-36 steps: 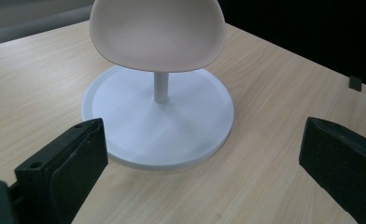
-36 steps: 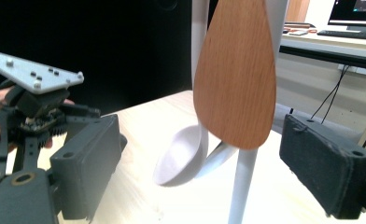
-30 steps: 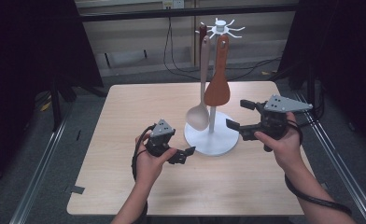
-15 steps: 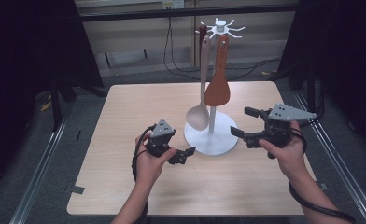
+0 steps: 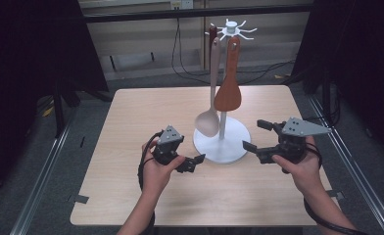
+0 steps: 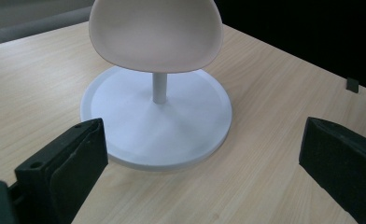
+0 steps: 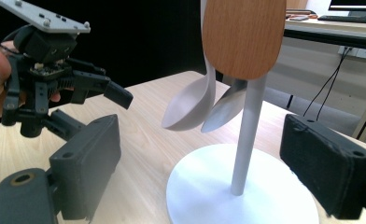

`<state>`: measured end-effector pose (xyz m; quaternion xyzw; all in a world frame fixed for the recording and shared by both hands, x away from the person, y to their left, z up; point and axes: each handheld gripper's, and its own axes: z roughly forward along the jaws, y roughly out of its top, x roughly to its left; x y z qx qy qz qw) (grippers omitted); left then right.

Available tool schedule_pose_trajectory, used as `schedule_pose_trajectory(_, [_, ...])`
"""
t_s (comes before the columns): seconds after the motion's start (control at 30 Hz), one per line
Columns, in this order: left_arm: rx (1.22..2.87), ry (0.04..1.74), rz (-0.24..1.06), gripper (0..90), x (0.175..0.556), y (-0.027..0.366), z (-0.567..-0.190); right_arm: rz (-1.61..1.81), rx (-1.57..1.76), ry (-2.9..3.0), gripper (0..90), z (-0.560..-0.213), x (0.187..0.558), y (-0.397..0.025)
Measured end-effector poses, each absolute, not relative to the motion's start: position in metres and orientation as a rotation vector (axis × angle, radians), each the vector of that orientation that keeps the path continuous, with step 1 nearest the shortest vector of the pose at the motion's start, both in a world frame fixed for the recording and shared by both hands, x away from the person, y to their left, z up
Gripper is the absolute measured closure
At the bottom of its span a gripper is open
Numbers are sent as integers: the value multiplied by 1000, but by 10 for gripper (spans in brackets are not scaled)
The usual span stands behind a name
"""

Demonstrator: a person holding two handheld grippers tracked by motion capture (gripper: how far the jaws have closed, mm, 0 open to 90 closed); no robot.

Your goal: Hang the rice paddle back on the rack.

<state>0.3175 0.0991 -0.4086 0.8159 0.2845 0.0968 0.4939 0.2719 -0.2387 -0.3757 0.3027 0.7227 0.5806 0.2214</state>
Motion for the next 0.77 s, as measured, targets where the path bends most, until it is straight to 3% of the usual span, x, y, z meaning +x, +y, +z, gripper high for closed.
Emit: schedule_pose_trajectory(0.77, [1975,710,237,11,317,105,-411,1612,896,2012,127,-407,264,-241])
